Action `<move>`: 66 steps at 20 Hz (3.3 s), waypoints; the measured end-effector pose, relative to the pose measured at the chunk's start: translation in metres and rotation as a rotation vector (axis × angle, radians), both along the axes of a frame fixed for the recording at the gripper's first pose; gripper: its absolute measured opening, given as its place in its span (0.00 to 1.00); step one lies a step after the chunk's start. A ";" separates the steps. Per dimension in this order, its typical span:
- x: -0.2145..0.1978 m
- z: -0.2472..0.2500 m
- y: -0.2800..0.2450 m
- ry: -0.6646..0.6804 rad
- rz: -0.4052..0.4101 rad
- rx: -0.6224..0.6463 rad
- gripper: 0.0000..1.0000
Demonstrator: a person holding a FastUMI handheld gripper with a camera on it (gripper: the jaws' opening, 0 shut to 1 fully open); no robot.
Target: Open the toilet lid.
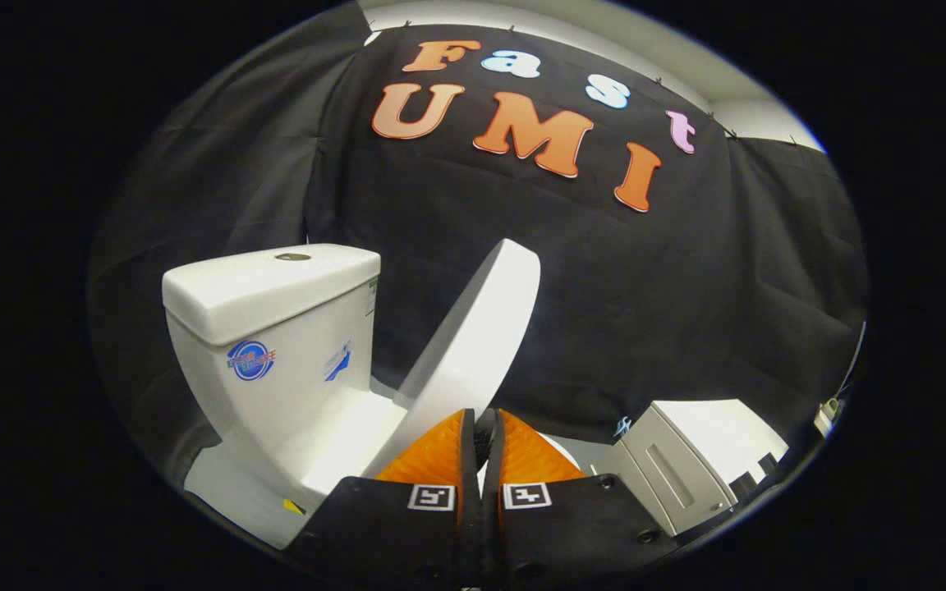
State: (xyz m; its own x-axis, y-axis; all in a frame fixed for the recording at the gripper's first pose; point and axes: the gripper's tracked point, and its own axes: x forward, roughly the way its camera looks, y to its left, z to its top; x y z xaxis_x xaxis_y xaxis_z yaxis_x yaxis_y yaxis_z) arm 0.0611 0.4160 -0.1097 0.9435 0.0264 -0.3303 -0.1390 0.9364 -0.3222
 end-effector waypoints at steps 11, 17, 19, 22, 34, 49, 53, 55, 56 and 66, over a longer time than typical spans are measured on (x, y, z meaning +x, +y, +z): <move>-0.007 0.007 0.065 -0.075 0.077 -0.147 0.08; -0.010 0.001 0.101 -0.093 0.131 -0.201 0.08; -0.013 0.000 0.113 -0.097 0.156 -0.212 0.08; -0.017 -0.003 0.132 -0.099 0.189 -0.230 0.08; -0.021 -0.009 0.157 -0.136 0.190 -0.325 0.08; -0.038 -0.015 0.170 -0.016 0.302 -0.081 0.92; -0.034 0.025 0.164 -0.049 0.344 0.034 0.96; -0.022 0.041 0.147 -0.055 0.341 0.067 0.96; -0.016 0.045 0.138 -0.050 0.337 0.083 0.96; 0.023 0.103 -0.011 -0.077 0.198 0.243 0.96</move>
